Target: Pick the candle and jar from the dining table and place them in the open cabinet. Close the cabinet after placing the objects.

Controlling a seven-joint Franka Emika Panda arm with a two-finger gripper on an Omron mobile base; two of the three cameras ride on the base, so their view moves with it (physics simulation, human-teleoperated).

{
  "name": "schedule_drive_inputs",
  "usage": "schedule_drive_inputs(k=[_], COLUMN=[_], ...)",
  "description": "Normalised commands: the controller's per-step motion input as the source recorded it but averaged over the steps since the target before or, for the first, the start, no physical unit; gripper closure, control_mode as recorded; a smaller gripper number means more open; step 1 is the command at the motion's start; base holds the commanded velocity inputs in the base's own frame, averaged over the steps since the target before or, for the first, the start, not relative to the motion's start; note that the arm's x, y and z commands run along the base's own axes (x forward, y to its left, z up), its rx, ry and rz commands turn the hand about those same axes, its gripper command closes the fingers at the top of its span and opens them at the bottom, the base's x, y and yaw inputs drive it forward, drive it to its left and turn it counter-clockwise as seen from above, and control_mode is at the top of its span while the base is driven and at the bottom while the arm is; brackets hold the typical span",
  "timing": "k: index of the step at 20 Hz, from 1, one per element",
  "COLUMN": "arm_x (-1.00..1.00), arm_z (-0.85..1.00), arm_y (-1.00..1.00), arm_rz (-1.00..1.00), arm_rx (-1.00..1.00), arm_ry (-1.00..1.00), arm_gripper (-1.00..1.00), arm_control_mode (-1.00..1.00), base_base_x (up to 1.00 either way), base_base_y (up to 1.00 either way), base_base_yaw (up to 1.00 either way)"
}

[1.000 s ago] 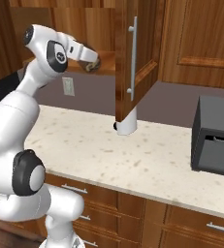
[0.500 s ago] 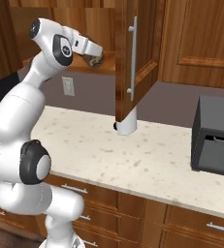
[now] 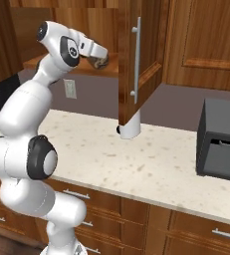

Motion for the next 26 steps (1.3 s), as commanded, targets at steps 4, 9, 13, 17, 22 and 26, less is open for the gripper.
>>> schedule_drive_inputs(k=[4, 9, 13, 17, 22, 26], arm_x=[0.34, 0.35, 0.26, 0.14, 0.02, 0.05], arm_z=[-0.22, -0.20, -0.14, -0.05, 0.00, 0.00], arm_y=[0.00, 0.00, 0.00, 0.00, 0.00, -0.01], arm_rz=[0.00, 0.00, 0.00, 0.00, 0.00, 0.00], arm_rx=[0.00, 0.00, 0.00, 0.00, 0.01, 0.01], arm_ry=[-0.02, -0.02, -0.03, 0.00, 0.00, 0.00], arm_gripper=[1.00, 1.00, 1.00, 1.00, 1.00, 1.00], arm_control_mode=[-1.00, -1.00, -1.00, -1.00, -1.00, -1.00], base_base_x=[0.00, 0.00, 0.00, 0.00, 0.00, 0.00], base_base_y=[0.00, 0.00, 0.00, 0.00, 0.00, 0.00], base_base_yaw=[0.00, 0.00, 0.00, 0.00, 0.00, 0.00])
